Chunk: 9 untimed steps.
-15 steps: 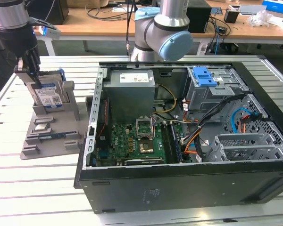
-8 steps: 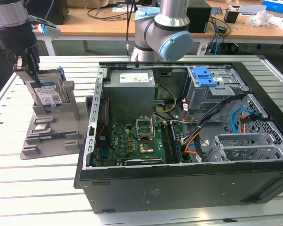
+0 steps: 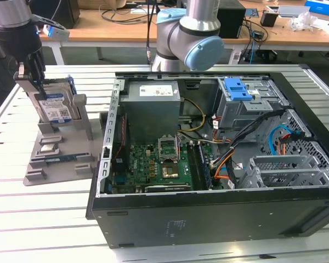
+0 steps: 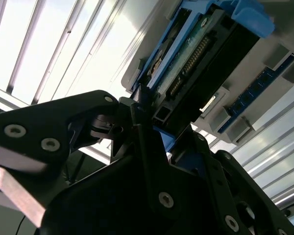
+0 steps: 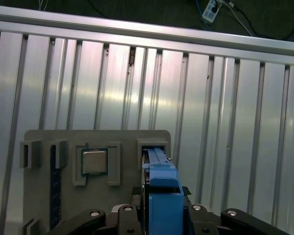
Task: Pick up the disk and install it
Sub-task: 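Pick up the disk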
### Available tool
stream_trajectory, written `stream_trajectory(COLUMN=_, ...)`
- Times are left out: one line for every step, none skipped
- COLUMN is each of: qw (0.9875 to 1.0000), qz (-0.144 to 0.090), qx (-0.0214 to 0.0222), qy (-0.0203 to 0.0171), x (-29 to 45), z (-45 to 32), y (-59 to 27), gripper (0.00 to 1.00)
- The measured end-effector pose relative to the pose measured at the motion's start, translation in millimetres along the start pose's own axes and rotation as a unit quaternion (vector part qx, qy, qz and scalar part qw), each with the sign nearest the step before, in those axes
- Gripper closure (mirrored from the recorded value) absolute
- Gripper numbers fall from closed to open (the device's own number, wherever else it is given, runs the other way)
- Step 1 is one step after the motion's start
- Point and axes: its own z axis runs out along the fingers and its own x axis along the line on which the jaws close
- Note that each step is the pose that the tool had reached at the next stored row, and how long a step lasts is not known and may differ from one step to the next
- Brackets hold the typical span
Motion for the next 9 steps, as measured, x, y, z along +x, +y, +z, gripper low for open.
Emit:
stream_trajectory(qw=1.0000, qz=0.000, qx=0.0000, qy=0.0000, x=0.0, z=-0.9, y=0.0, gripper=0.63)
stream_trajectory(qw=1.0000, qz=0.000, qx=0.0000, qy=0.0000, x=0.0, z=-1.4, y=0.1, gripper=0.63)
stream_trajectory(qw=1.0000, qz=0.000, qx=0.0000, qy=0.0000, x=0.0, z=-1.8, y=0.1, gripper=0.63)
stream_trajectory(qw=1.0000, qz=0.000, qx=0.0000, qy=0.0000, x=-0.1, z=-2.3, y=0.1, gripper=0.63)
stream_trajectory(qw=1.0000, qz=0.000, qx=0.0000, qy=0.0000, x=-0.1, z=-2.8, y=0.1, gripper=0.63)
stream_trajectory(qw=1.0000, qz=0.000, qx=0.0000, qy=0.0000, x=-0.1, z=-3.3, y=0.1, gripper=0.63)
stream_trajectory(qw=1.0000, qz=0.000, qx=0.0001, qy=0.0000, x=-0.1, z=-3.8, y=0.1, gripper=0.63)
stream_trajectory(qw=1.0000, qz=0.000, qx=0.0000, qy=0.0000, x=-0.1, z=-4.6, y=0.2, gripper=0.63)
stream_trajectory(qw=1.0000, qz=0.000, qx=-0.0001, qy=0.0000, x=-0.1, z=-5.2, y=0.2, gripper=0.63)
